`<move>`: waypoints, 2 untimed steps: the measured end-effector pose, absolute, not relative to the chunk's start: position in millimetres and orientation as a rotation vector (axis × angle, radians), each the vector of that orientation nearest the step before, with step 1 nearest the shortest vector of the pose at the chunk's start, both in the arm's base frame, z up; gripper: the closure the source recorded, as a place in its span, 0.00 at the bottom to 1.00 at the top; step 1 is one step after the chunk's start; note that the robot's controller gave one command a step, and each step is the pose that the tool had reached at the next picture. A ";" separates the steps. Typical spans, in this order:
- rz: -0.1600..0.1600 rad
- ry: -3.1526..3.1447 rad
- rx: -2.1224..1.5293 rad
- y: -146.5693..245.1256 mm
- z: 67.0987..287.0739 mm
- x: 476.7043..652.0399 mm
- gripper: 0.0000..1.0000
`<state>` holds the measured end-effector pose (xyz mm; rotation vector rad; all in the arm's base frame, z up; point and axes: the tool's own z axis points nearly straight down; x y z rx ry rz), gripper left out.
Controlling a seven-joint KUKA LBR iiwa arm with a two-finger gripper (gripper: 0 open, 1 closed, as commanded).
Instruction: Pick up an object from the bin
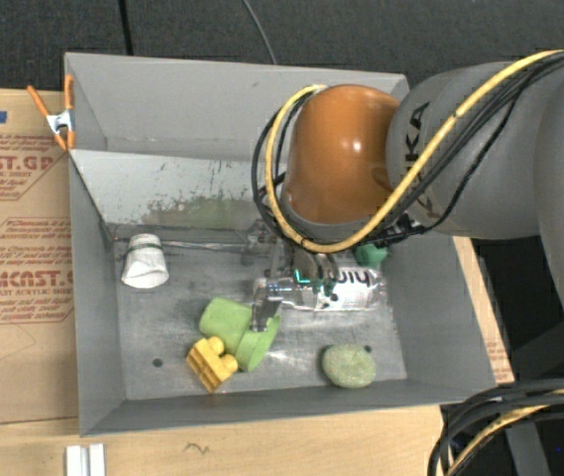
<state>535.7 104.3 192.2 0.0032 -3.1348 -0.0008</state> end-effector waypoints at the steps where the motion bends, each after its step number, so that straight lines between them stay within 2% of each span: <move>1: -0.002 -3.142 0.001 103.7 196.5 537.5 0.00; 2: -0.005 -3.146 -0.115 105.8 128.6 528.1 0.00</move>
Offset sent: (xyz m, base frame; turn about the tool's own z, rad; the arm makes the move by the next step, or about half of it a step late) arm -0.0176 0.0011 -0.1222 0.1351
